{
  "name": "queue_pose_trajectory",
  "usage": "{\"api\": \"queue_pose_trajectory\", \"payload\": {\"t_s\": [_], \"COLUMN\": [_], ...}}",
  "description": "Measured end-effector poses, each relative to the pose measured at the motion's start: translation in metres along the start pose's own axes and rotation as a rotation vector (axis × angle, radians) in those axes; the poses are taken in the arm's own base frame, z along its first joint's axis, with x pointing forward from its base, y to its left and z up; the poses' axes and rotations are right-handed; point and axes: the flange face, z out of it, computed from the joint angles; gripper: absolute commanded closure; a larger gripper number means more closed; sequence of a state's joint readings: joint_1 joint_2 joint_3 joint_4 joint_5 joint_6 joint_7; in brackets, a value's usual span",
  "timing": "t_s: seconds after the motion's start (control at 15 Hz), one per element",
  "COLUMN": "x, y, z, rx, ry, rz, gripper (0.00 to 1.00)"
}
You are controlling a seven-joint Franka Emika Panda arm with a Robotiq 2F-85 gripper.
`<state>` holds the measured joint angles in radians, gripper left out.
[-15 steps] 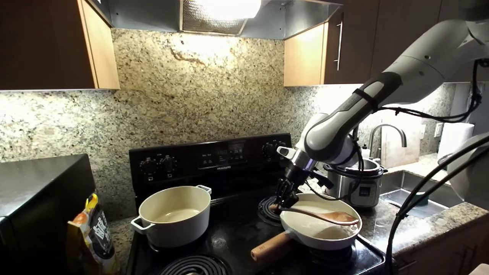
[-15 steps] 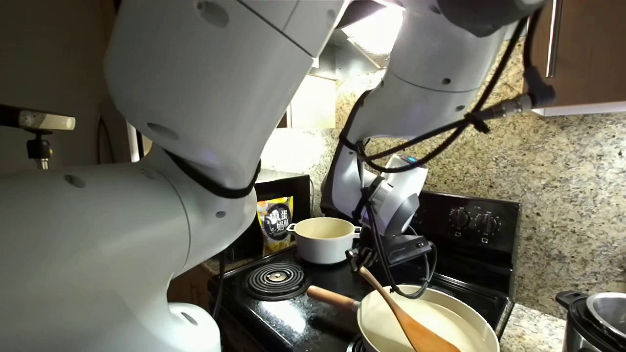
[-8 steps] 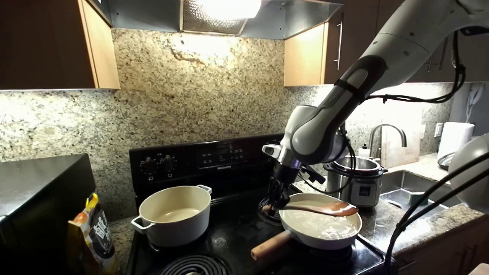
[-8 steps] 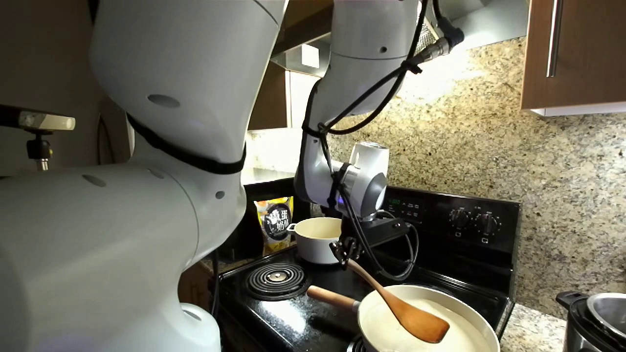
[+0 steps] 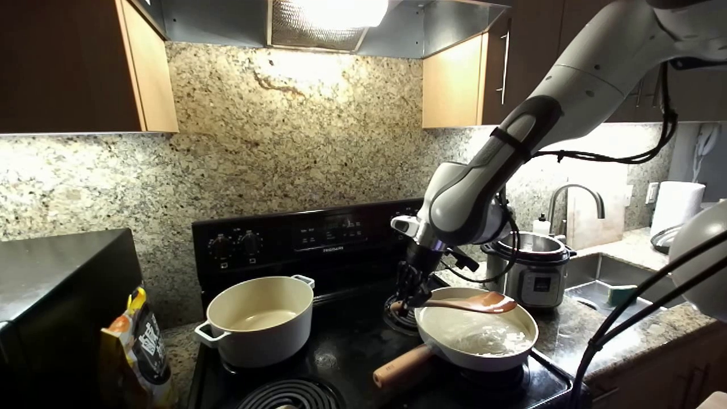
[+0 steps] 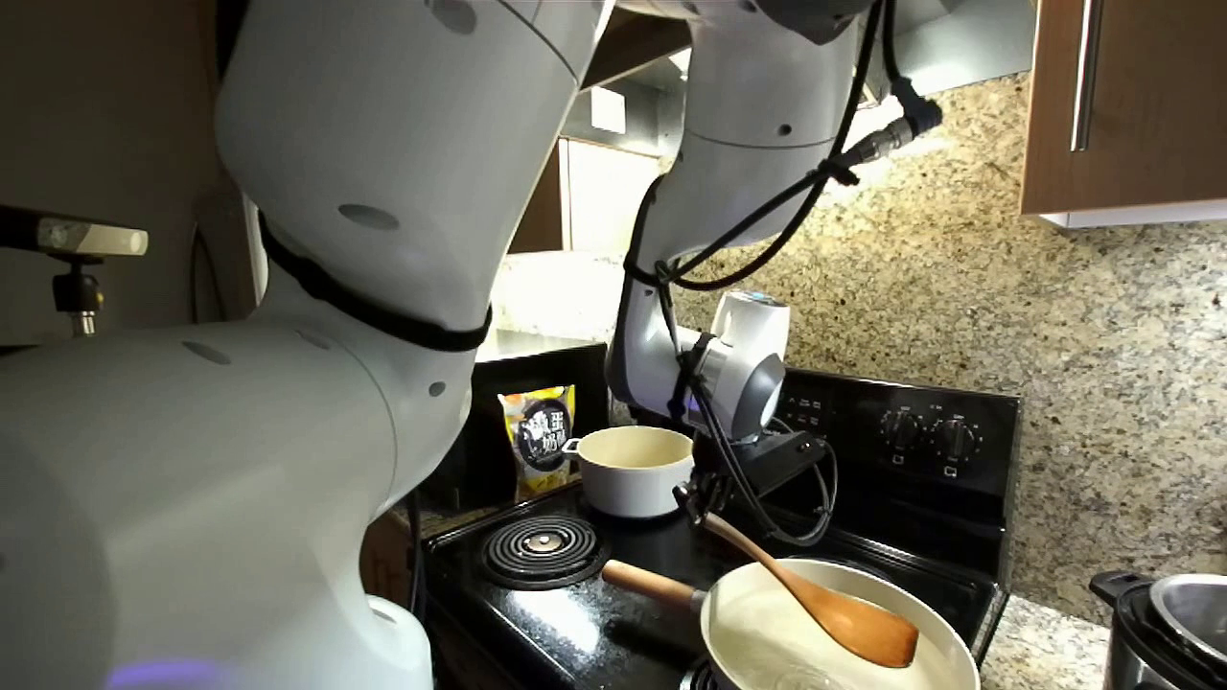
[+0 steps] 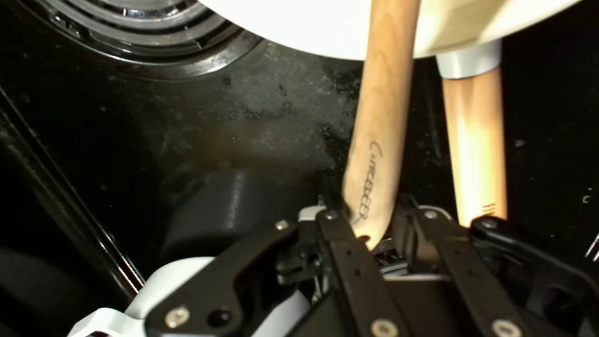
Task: Stir the pan with the wooden spoon
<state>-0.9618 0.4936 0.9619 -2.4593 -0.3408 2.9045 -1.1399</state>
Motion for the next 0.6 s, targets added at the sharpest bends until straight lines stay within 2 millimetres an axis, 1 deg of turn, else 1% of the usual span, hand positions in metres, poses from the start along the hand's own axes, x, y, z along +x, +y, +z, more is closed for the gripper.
{"api": "queue_pose_trajectory", "payload": {"t_s": [0.13, 0.33, 0.47, 0.6], "x": [-0.006, -0.008, -0.01, -0.016], "y": [0.011, 0.024, 0.027, 0.026], "z": [0.007, 0.019, 0.028, 0.038], "rx": [-0.001, 0.002, -0.005, -0.012], "ry": [0.031, 0.087, 0.132, 0.178], "rz": [-0.043, -0.106, -0.133, -0.135], "gripper": [0.88, 0.88, 0.88, 0.88]}}
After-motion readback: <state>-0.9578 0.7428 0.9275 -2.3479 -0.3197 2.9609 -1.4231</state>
